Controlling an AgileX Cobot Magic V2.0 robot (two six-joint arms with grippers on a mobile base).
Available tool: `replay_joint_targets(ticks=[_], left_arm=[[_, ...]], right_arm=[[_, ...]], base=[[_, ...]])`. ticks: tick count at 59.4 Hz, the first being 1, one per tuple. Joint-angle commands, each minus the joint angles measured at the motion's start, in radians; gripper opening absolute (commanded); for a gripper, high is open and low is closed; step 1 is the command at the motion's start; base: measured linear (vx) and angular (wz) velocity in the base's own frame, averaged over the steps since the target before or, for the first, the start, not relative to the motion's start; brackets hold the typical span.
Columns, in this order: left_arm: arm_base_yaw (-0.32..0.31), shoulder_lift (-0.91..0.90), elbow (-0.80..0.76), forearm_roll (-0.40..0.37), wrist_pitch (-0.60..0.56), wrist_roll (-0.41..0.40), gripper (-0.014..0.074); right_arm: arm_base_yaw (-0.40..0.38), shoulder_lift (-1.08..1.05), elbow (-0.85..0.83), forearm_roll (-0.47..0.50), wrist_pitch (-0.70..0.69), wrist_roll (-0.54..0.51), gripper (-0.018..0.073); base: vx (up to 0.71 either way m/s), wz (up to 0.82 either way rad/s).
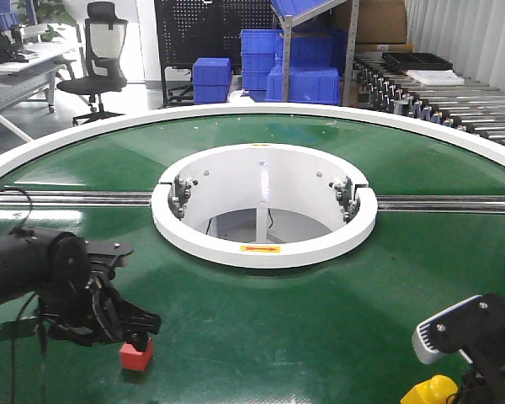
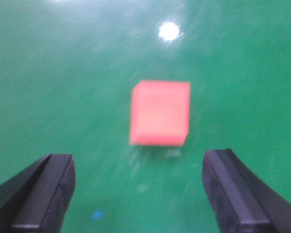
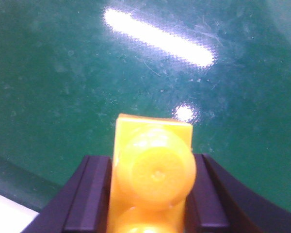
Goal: Pick red and yellow blocks into blue bin
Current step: 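Lower the left gripper onto the red cube and close it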
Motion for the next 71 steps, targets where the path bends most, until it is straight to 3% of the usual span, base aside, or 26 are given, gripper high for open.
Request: replay_joint_targets(ticks=[1,8,29,47,64,71], left_arm=[[-0.001,-0.023,-0.042,-0.050,-0.072,0.035,0.0637],[-0.001,0.014,-0.042,-0.092,-0.141,0.054,0.0624],[-0.001,0.092,-0.039,-0.089,-0.238,0.061,0.0561],[-0.001,0.076,-0.039,-0.075,-0.204,0.063,0.0384],[-0.001,-0.141,-0.031,-0.031,-0.118,0.063,0.0278],[-0.014,-0.282,0.054,-0.035,-0.161,0.064,0.0252]], right_arm=[[-0.003,-0.022,-0.028,-0.003,-0.052,-0.004,0.0313],[-0.003,-0.022,-0.028,-0.003,-0.052,-0.004,0.0313],[-0.003,-0.022,-0.028,-0.003,-0.052,-0.004,0.0313],[-0.003,-0.022,-0.028,-0.003,-0.050,-0.004,0.0314],[-0.003,-0.022,-0.028,-0.003,-0.049,-0.004,0.0314],[-0.003,-0.022,-0.028,-0.003,-0.049,-0.004,0.0314]], base=[[0.00,0.00],[0.00,0.00],[0.00,0.00],[0.00,0.00],[0.00,0.00],[0.00,0.00]])
